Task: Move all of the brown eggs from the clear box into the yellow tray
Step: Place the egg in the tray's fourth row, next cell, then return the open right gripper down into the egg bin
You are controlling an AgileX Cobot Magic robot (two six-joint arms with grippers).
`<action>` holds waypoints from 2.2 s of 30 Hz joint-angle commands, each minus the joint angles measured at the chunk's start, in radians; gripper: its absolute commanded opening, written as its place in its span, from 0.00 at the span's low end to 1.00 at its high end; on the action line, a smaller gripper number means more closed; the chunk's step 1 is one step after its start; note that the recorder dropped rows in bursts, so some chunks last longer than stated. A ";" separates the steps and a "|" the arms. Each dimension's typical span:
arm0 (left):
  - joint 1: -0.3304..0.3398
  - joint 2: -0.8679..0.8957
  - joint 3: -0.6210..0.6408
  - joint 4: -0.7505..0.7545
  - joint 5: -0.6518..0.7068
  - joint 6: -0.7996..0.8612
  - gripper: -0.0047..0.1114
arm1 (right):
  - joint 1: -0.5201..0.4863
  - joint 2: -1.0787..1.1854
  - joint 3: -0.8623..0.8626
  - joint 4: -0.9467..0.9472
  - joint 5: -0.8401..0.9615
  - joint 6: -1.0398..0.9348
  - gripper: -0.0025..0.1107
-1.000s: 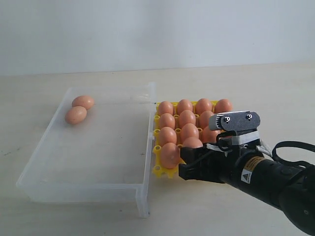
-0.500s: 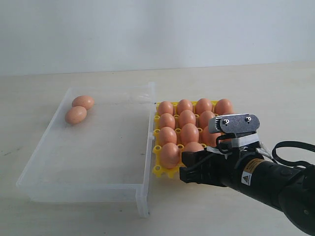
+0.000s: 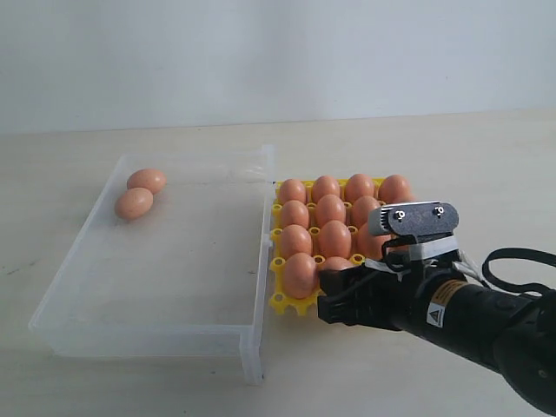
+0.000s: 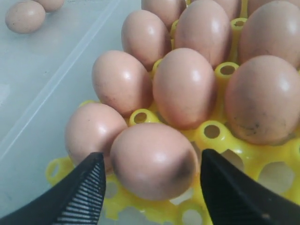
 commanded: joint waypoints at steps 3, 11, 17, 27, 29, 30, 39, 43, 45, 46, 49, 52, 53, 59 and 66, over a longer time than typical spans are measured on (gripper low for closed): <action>-0.002 -0.006 -0.004 0.000 -0.006 -0.005 0.04 | -0.004 -0.109 -0.007 0.004 0.028 -0.026 0.54; -0.002 -0.006 -0.004 0.000 -0.006 -0.005 0.04 | -0.004 -0.263 -0.036 0.104 0.195 -0.110 0.52; -0.002 -0.006 -0.004 0.000 -0.006 -0.005 0.04 | 0.022 -0.349 -0.315 -0.041 0.872 -0.112 0.51; -0.002 -0.006 -0.004 0.000 -0.006 -0.005 0.04 | 0.090 -0.036 -0.962 0.461 1.135 -0.215 0.51; -0.002 -0.006 -0.004 0.000 -0.006 -0.005 0.04 | 0.090 0.074 -1.069 0.491 1.133 -0.174 0.51; -0.002 -0.006 -0.004 0.000 -0.006 -0.005 0.04 | 0.090 0.118 -1.122 0.491 1.140 -0.137 0.51; -0.002 -0.006 -0.004 0.000 -0.006 -0.005 0.04 | 0.090 0.533 -1.555 0.489 1.277 0.209 0.51; -0.002 -0.006 -0.004 0.000 -0.006 -0.005 0.04 | 0.090 0.674 -1.737 0.487 1.350 0.292 0.51; -0.002 -0.006 -0.004 0.000 -0.006 -0.005 0.04 | 0.092 0.723 -1.801 0.472 1.365 0.336 0.51; -0.002 -0.006 -0.004 0.000 -0.006 -0.005 0.04 | 0.092 0.746 -1.832 0.462 1.373 0.354 0.51; -0.002 -0.006 -0.004 0.000 -0.006 -0.005 0.04 | 0.092 0.796 -1.896 0.432 1.383 0.403 0.51; -0.002 -0.006 -0.004 0.000 -0.006 -0.008 0.04 | 0.092 0.833 -1.939 0.425 1.393 0.410 0.51; -0.002 -0.006 -0.004 0.000 -0.006 -0.008 0.04 | 0.092 0.843 -1.948 0.425 1.401 0.417 0.51; -0.002 -0.006 -0.004 0.000 -0.006 -0.005 0.04 | 0.092 0.876 -1.975 0.410 1.397 0.420 0.51; -0.002 -0.006 -0.004 0.000 -0.006 -0.005 0.04 | 0.092 0.901 -1.975 0.402 1.351 0.420 0.51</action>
